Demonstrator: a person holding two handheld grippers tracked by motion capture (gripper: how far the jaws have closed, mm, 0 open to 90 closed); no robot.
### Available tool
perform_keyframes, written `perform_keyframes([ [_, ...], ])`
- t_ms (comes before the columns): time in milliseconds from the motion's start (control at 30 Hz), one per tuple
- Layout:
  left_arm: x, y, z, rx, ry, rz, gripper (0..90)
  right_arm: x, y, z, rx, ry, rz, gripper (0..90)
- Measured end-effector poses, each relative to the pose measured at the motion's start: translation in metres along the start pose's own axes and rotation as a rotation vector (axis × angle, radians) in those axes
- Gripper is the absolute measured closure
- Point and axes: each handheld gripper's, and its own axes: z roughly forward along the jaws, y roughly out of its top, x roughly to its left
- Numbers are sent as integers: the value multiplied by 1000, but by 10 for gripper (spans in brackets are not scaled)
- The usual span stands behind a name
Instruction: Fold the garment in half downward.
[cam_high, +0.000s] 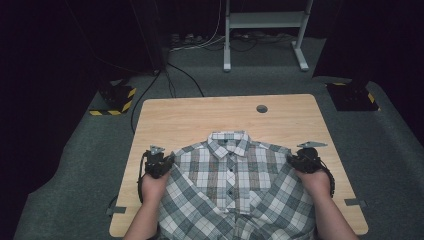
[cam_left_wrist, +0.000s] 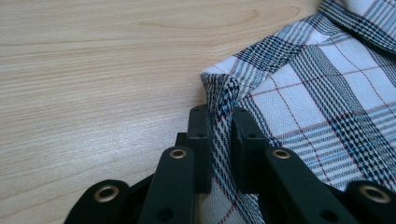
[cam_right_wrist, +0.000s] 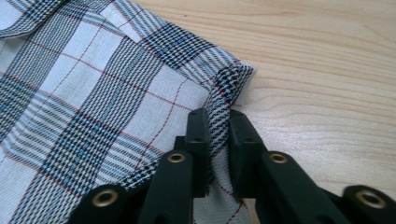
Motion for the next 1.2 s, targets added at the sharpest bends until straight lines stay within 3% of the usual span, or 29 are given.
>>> perform_keyframes([
  [67, -1, 1, 0, 17, -39, -12, 815, 0, 0, 0, 1, 5, -1, 822],
  [133, -3, 2, 0, 17, -43, 9, 847, 2, 0, 0, 2, -6, -14, 829],
  [200, -1, 3, 0, 11, -50, 4, 861, 4, 1, -1, 3, -23, -24, 833],
  [267, 5, 11, 0, -2, -62, -37, 865, 5, 2, -2, -23, -47, -27, 837],
  [300, 5, 11, 0, -2, -62, -37, 865, 5, 2, -2, -23, -47, -27, 837],
  [367, 11, 27, 1, -1, -45, -42, 866, 2, 9, -2, -58, -68, -24, 839],
  [400, 11, 27, 1, -1, -45, -42, 866, 0, 13, -1, -63, -67, -19, 838],
  [467, 16, 46, 5, 1, -36, -51, 866, -4, 23, 1, -67, -64, -18, 838],
  [500, 16, 46, 5, 1, -36, -51, 867, -4, 23, 1, -67, -64, -18, 838],
  [600, 13, 69, 10, 3, -18, -31, 867, -11, 47, 1, -78, -86, -13, 845],
  [633, 11, 76, 11, 2, -14, -29, 867, -11, 47, 1, -78, -86, -13, 845],
  [667, 9, 90, 12, -9, -13, -39, 868, -13, 61, -3, -93, -101, -11, 847],
  [700, 9, 90, 12, -9, -13, -39, 868, -13, 61, -3, -93, -101, -11, 847],
  [733, 6, 103, 11, -22, -7, -52, 868, -15, 75, -8, -113, -121, -12, 849],
  [867, 6, 120, 9, -37, -1, -76, 868, -18, 94, -16, -141, -144, -2, 849],
  [967, 9, 143, 0, -71, 5, -95, 868, -23, 118, -27, -176, -165, 7, 849],
  [1033, 9, 149, -3, -82, 9, -94, 868, -24, 123, -30, -186, -170, 4, 850],
  [1067, 8, 164, -10, -102, 16, -80, 868, -25, 135, -36, -202, -178, 2, 850],
  [1100, 8, 164, -10, -102, 16, -80, 868, -25, 135, -36, -202, -178, 2, 850],
  [1133, 7, 179, -18, -127, 25, -63, 868, -25, 147, -42, -220, -193, -6, 850],
  [1167, 7, 179, -18, -127, 25, -63, 868, -25, 147, -42, -220, -193, -6, 850],
  [1200, 5, 193, -28, -155, 32, -45, 868, -24, 160, -50, -244, -204, -2, 850],
])
